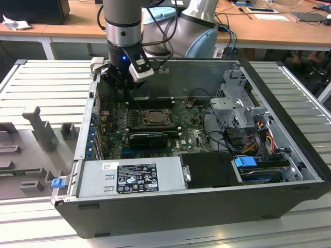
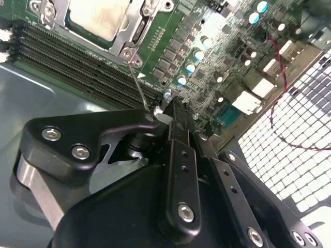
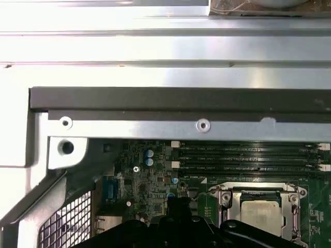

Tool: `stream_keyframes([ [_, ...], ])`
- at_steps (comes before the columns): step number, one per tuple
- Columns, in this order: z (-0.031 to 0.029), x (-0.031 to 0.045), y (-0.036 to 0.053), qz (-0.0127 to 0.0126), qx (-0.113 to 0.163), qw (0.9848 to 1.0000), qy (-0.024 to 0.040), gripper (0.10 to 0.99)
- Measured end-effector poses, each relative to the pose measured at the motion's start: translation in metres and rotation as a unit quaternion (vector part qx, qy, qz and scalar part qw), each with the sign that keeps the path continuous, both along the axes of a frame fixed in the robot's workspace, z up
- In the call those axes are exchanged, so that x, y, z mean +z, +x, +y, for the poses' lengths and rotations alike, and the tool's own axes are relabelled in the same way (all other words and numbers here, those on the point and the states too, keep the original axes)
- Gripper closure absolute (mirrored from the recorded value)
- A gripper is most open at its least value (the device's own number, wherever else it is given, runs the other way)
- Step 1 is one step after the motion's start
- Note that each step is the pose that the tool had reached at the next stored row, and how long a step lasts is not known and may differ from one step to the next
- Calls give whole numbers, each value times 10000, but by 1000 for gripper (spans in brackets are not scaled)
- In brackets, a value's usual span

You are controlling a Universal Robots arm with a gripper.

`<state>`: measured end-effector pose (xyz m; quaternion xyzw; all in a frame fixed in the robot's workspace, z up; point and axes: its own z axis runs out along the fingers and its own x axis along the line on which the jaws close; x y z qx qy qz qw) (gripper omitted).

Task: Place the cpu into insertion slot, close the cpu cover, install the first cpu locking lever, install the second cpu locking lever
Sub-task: 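Install the first cpu locking lever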

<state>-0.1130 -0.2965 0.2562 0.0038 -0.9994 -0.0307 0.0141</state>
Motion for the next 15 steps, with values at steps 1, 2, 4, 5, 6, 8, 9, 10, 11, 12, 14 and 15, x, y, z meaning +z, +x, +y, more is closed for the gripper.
stream_keyframes([
  [1, 5, 0, 0, 0, 0, 10000, 0, 980],
  [2, 9, 0, 6, 0, 2, 10000, 0, 980],
  [4, 14, 0, 66, 0, 0, 10000, 0, 980],
  [5, 15, 0, 109, 2, 0, 10000, 0, 980],
  [6, 16, 0, 143, 3, 0, 10000, 0, 980],
  [8, 18, 0, 223, 8, 0, 10000, 0, 980],
  [9, 18, 0, 259, 11, 0, 10000, 0, 980],
  [10, 19, 0, 303, 13, 1, 10000, 0, 980],
  [11, 19, 0, 360, 17, 0, 10000, 0, 980],
  [12, 19, -1, 396, 18, 1, 10000, 0, 980],
  [14, 19, -3, 481, 21, 0, 10000, 0, 980],
  [15, 19, -5, 522, 23, 1, 10000, 0, 980],
])
